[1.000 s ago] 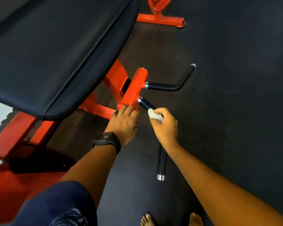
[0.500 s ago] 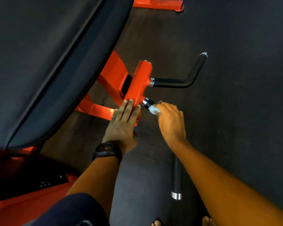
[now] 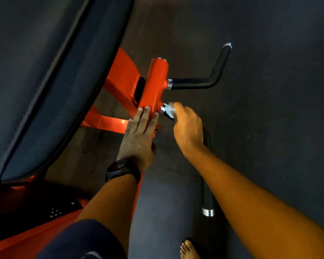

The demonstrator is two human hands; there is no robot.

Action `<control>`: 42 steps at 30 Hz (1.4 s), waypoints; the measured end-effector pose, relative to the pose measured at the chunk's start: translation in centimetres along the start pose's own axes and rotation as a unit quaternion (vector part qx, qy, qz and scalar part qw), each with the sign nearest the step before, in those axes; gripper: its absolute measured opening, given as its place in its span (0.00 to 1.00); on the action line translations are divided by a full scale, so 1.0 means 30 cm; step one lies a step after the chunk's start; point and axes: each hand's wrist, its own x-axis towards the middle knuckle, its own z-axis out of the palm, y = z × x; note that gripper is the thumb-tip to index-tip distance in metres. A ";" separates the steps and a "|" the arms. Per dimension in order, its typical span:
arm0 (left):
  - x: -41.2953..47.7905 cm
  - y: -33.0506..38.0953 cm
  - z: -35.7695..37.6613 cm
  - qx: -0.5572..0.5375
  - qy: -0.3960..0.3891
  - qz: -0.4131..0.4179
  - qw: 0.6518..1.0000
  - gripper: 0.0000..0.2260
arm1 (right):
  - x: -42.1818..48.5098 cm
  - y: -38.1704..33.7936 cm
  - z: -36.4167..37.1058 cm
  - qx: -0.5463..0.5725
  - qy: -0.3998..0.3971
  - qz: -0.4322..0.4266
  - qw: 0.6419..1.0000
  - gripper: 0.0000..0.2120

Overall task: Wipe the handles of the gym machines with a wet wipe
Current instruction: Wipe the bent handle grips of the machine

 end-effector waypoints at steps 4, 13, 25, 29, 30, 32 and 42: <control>0.004 0.001 -0.011 -0.012 -0.001 0.005 1.000 0.39 | 0.038 -0.006 -0.013 -0.056 -0.064 -0.071 0.994 0.16; 0.006 -0.002 -0.007 -0.002 -0.002 0.009 1.000 0.40 | 0.061 0.035 -0.035 -0.021 -0.075 0.015 0.997 0.10; 0.002 0.006 -0.017 -0.004 -0.005 0.006 1.000 0.39 | -0.057 0.134 -0.022 -0.146 -0.028 -0.208 0.967 0.09; 0.004 0.002 -0.010 -0.003 -0.005 0.010 1.000 0.39 | -0.020 0.106 -0.007 -0.165 0.005 -0.293 0.942 0.01; 0.005 0.000 -0.006 -0.006 0.001 0.012 1.000 0.40 | -0.004 0.076 -0.003 -0.164 0.014 -0.304 0.938 0.04; 0.008 -0.007 -0.002 -0.010 0.006 0.012 1.000 0.40 | 0.022 0.058 0.003 -0.164 0.025 -0.304 0.938 0.09; 0.010 -0.008 0.001 -0.004 0.002 0.005 1.000 0.40 | -0.008 0.032 0.010 -0.027 0.092 -0.135 0.986 0.06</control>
